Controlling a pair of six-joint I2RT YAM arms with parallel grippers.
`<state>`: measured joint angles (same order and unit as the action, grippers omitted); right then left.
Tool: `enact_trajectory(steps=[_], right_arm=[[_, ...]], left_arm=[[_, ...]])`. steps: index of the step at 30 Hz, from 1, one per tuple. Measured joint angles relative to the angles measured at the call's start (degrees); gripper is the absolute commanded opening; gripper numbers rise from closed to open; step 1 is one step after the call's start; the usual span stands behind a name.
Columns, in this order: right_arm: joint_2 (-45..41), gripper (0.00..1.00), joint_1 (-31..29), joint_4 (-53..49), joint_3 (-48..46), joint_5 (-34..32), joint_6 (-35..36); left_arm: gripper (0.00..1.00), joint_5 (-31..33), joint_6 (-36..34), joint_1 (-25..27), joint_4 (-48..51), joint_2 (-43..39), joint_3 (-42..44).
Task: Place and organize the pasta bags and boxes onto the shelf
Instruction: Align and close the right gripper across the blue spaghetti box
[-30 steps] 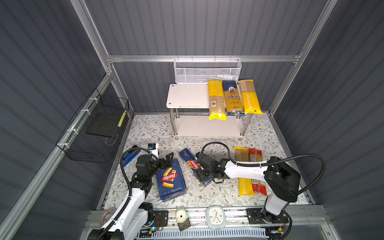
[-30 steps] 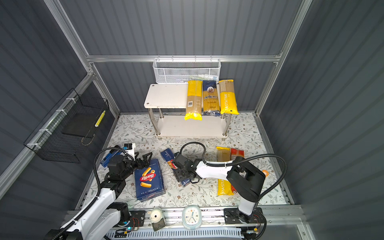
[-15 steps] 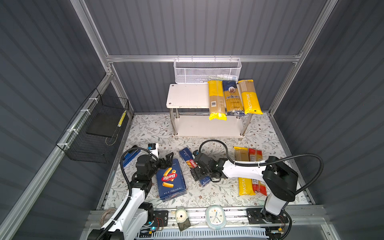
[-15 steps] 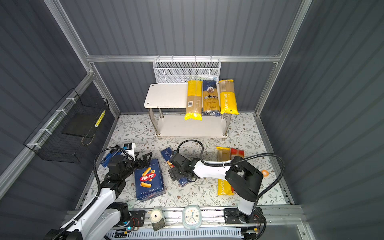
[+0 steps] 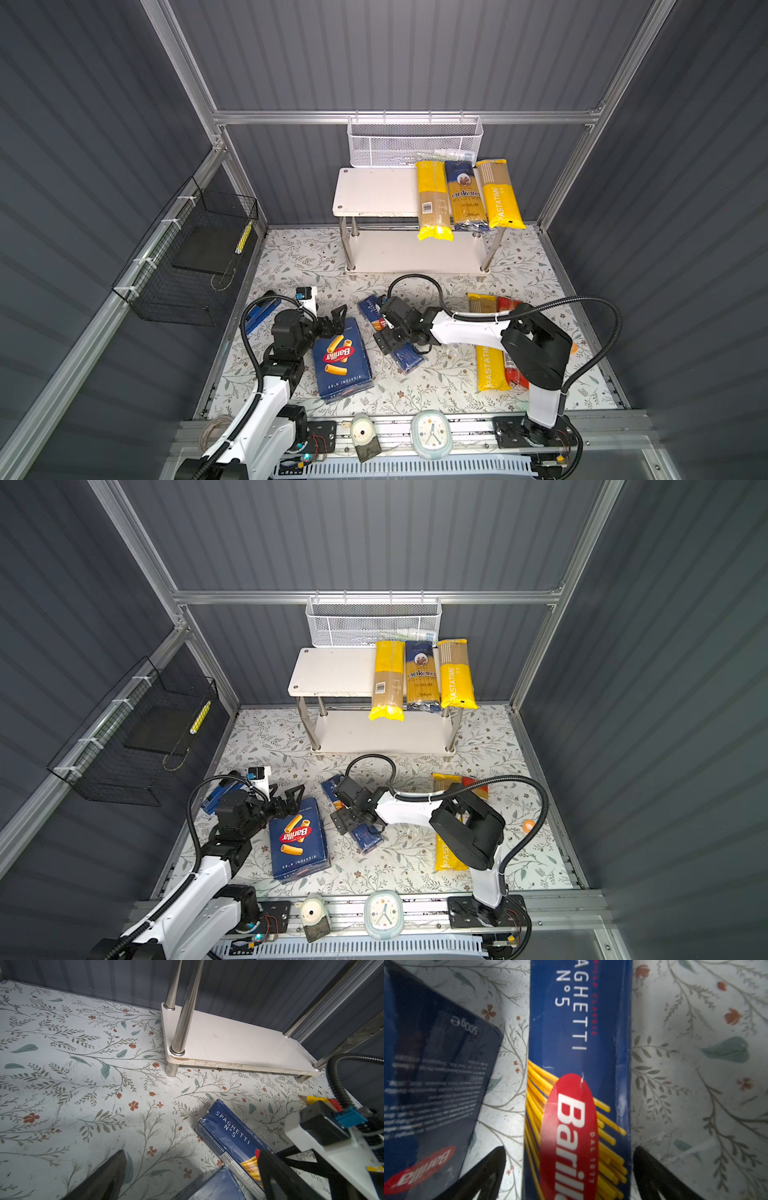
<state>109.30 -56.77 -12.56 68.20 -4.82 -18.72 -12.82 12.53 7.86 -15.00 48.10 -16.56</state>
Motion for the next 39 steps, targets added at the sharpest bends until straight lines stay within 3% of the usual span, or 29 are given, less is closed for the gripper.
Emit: enact_trajectory(steps=[15, 27, 39], right_arm=[[3.54, 0.93, 0.48, -2.69, 2.86, 0.11, 2.27], [3.58, 0.77, 0.48, -2.36, 2.91, 0.44, 1.05], [3.48, 0.58, 0.74, -2.16, 3.50, 0.37, -5.01]], left_arm=[[1.00, -0.02, 0.00, 0.00, 0.00, 0.00, 0.00], [1.00, -0.02, 0.02, 0.00, 0.00, 0.00, 0.00], [1.00, -0.02, 0.02, 0.00, 0.02, 0.02, 0.00]])
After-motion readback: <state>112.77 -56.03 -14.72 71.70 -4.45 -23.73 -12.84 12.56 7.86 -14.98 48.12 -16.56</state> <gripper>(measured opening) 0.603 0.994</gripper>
